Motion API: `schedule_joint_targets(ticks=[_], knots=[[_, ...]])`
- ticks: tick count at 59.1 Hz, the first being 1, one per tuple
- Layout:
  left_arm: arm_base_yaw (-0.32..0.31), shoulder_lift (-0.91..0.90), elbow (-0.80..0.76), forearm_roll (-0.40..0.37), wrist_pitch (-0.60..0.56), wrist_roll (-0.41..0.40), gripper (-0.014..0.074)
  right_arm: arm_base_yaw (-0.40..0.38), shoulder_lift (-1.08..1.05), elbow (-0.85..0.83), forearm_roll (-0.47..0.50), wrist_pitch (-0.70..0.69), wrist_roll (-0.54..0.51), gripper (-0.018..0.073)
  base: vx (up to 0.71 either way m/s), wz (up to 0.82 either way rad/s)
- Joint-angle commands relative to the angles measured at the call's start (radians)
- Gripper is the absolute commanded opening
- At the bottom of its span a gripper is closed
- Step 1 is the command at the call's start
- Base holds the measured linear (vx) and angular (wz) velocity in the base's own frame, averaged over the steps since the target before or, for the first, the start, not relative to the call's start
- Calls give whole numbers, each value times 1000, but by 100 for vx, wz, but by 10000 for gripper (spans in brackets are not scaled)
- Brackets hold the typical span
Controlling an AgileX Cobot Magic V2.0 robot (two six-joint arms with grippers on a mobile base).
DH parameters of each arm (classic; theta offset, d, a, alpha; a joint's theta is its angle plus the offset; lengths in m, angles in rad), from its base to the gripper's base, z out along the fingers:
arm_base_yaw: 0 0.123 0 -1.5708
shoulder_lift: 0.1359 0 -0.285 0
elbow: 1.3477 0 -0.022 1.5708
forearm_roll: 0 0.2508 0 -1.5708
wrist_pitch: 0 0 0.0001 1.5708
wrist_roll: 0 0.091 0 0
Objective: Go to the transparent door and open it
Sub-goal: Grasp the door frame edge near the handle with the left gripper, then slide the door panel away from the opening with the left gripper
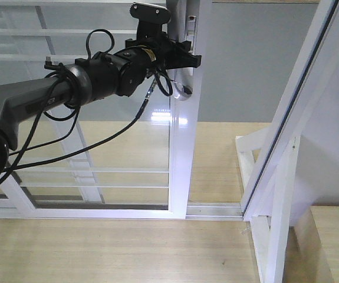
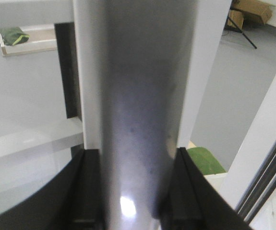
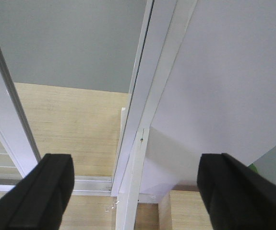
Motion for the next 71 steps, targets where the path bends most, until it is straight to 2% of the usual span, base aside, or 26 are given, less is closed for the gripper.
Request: schedule_joint_targets(ticks=[1,26,39,56,65,71], knots=[[48,-105,-32,-31,-35,-8,-6,-5,-9,-27,-20,-66,-1,582,0,0],[160,-176,-32,-29,32,-7,-6,-5,-9,-27,-20,-64,-1,582,0,0],[207,-190,-32,-17,129,0,-6,-5,-9,-27,-18,-57,-1,582,0,0],[279,-190,-32,-11,185,0,-5,-5,-9,-27,-6,-56,-1,582,0,0],[327,-191,-32,40,209,0,-5,-5,-9,-27,27,-55,-1,582,0,1],[358,-199,-32,42,222,0,-5,-5,-9,-27,29,-55,-1,582,0,1]])
